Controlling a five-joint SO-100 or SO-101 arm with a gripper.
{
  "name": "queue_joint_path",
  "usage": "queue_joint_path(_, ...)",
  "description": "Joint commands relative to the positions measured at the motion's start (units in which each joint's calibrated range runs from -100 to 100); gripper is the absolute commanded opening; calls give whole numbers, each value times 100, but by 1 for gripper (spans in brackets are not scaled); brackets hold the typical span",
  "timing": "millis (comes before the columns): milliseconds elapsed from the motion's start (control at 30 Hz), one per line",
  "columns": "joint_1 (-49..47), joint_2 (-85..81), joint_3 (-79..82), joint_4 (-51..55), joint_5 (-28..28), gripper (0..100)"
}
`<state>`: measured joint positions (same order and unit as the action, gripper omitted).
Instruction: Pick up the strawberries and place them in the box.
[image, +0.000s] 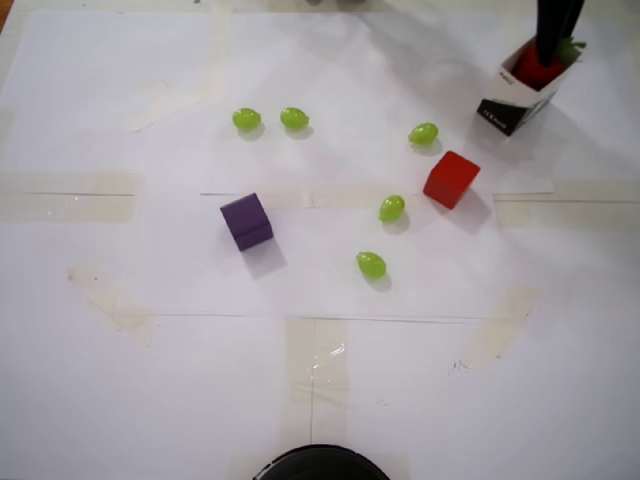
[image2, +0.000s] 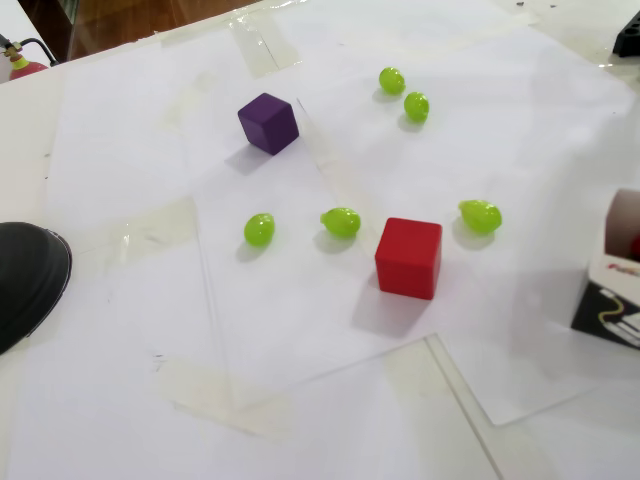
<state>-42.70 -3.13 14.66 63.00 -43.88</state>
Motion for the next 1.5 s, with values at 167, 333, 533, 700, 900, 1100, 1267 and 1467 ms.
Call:
queue_joint_path(167,277,-607,-539,236,78,13)
queue_joint_path(333,652,-1114,-475,423,230,14)
queue_joint_path(533,1343,-2025,243,374,293,8)
queue_joint_path(700,1909,-2885,1461,-238,313,1)
queue_joint_path(900,2431,-4175,3079,-647,156,0)
queue_joint_path(1100,3056,-5559,4334,-827,142,0)
queue_joint_path(1267,3351,-6694,5516,-1309,-5,0)
queue_joint_path(1467,3336,-7631,6498,-1447,-78,0)
